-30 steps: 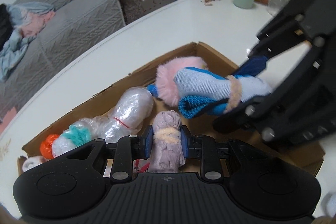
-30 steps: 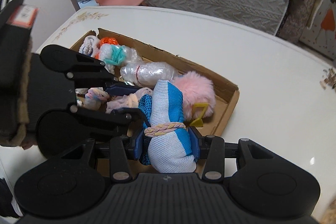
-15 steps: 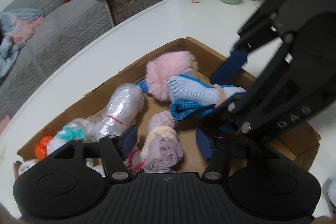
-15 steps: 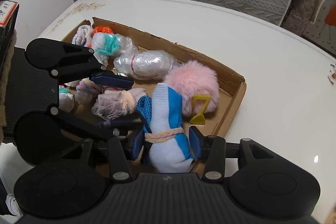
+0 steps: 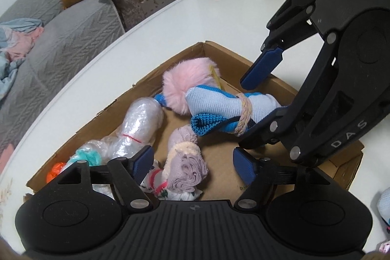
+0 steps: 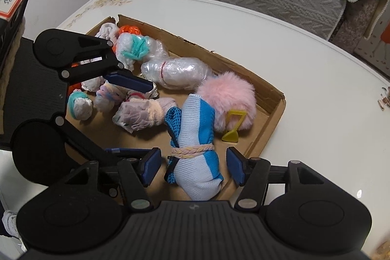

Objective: Organize objects
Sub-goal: 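Place both sock bundles into the tray and open both grippers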

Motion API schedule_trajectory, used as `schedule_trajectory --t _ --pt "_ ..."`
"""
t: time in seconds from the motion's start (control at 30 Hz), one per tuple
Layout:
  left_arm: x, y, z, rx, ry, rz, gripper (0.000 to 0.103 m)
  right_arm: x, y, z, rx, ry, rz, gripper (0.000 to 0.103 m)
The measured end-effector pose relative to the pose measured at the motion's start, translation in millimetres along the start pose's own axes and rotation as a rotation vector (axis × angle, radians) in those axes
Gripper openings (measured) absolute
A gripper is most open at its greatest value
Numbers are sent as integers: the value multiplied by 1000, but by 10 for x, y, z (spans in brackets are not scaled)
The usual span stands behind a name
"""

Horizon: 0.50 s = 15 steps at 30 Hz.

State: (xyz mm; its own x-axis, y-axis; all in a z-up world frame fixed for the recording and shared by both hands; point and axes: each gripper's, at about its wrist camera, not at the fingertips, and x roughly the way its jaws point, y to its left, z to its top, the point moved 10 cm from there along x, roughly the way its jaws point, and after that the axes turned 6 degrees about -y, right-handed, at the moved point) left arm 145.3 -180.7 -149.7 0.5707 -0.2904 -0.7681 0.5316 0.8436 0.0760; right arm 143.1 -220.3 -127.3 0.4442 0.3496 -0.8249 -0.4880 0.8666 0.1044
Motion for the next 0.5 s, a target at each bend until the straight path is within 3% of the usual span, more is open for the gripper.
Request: schedule_trajectory --t 0.5 --pt "-108 81 -18 -2 -3 17 78 -19 64 15 -10 -5 -6 62"
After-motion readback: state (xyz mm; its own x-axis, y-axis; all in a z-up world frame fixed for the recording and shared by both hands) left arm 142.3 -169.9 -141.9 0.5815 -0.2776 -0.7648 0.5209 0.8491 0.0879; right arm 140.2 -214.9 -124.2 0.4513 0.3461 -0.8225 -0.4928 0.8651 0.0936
